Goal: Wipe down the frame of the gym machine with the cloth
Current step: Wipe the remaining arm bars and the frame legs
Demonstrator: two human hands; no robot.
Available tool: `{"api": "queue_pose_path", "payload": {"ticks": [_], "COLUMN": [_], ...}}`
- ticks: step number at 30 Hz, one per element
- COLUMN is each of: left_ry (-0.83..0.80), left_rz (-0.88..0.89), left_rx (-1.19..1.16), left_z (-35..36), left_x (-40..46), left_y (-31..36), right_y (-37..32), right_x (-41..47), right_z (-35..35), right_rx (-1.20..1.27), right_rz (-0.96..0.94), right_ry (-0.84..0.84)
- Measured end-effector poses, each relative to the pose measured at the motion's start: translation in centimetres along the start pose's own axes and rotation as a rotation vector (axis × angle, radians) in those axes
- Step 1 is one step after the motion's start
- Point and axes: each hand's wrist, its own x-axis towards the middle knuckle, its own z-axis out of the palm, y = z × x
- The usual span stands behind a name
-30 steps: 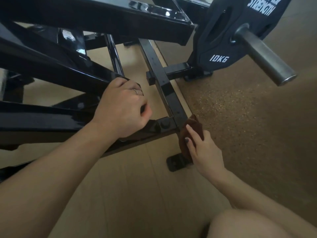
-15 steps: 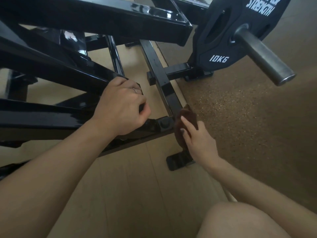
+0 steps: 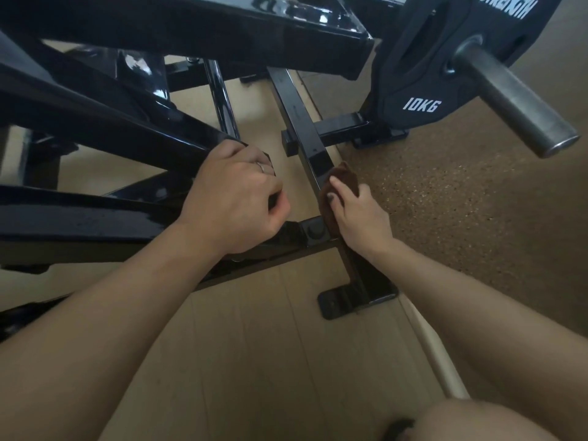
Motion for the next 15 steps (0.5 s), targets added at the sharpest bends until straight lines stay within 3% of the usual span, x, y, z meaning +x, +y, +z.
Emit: {"api": "queue_pose_path", "payload": {"ticks": [4,9,15], "left_ry": [-0.027,-0.053,-0.105], "left_rz": [-0.016,-0.037,-0.056], "left_rx": [-0.009,-0.005,0.003], "left_z": [-0.3,-0.4,-0.5], "left_x": [0.1,0.1,0.1], "left_y": [0.1,0.1,0.1], "right_y": [-0.7,-0.2,-1.5], "right_x": [3.0,-2.7,-0.8], "right_z": [0.6,0.2,-0.8], "right_rx": [0.013,0.036,0.33], "right_rz": [0.0,-0.175,-0.009], "right_ry": [-0.032,0.052,0.057]}}
